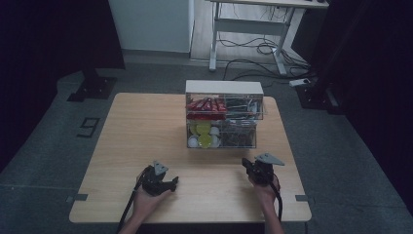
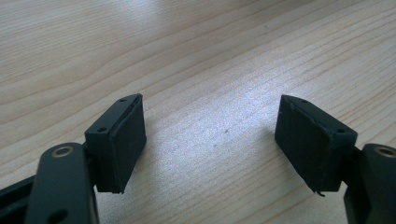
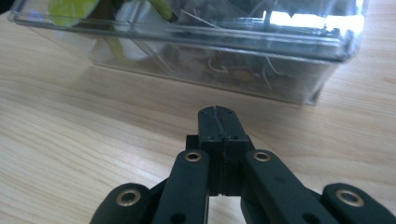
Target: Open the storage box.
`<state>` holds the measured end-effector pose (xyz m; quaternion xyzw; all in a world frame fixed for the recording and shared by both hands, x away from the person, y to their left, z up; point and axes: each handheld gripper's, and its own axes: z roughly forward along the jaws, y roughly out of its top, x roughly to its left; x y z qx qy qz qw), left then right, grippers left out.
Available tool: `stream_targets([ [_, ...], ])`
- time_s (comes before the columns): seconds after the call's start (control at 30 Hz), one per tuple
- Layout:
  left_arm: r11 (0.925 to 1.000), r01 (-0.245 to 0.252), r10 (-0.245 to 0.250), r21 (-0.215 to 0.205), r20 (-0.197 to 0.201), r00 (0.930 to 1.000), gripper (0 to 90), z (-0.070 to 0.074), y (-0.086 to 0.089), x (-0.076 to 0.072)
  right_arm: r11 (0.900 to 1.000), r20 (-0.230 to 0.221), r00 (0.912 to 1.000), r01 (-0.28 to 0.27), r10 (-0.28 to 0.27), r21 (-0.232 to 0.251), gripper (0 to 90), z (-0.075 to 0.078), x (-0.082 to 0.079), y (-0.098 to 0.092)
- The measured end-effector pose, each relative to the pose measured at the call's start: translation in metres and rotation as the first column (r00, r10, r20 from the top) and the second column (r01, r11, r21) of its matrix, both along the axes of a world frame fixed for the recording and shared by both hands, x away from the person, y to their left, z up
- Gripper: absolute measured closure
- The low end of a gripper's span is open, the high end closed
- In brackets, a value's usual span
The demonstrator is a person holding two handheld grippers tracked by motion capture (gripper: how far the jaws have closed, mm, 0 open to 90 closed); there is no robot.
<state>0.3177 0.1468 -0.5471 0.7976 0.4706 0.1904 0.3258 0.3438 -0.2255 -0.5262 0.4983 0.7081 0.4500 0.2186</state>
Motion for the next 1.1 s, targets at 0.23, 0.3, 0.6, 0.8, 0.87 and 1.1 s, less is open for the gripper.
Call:
stream_targets([
  [0.23, 1.0000, 0.000, 0.000, 0.000, 0.000, 1.0000, 24.7, 0.000, 0.000, 0.000, 1.000, 0.024, 0.9997, -0.007, 0.007, 0.009, 89.2, 0.010, 0.007, 0.007],
  [0.3, 1.0000, 0.000, 0.000, 0.000, 0.000, 1.0000, 24.7, 0.000, 0.000, 0.000, 1.000, 0.028, 0.9996, -0.009, 0.008, 0.016, 89.2, 0.014, 0.010, 0.009],
  [0.6, 1.0000, 0.001, -0.001, 0.000, 0.000, 1.0000, 24.7, 0.000, 0.000, 0.000, 1.000, 0.025, 0.9996, -0.013, 0.013, 0.013, 89.2, 0.018, 0.023, 0.015],
  [0.8, 1.0000, 0.000, 0.000, 0.000, 0.000, 1.0000, 24.7, 0.000, -0.001, 0.001, 0.999, 0.029, 0.9989, -0.037, 0.037, -0.026, 89.2, 0.021, 0.029, 0.021],
  [0.87, 1.0000, 0.000, 0.000, 0.000, 0.000, 1.0000, 24.7, 0.000, -0.001, 0.001, 0.999, 0.026, 0.9988, -0.042, 0.043, -0.024, 89.1, 0.022, 0.029, 0.022],
  [1.1, 1.0000, 0.000, 0.000, 0.000, 0.000, 1.0000, 24.6, 0.000, -0.001, 0.001, 0.999, 0.007, 0.9986, -0.052, 0.052, 0.015, 89.2, 0.017, 0.028, 0.023],
])
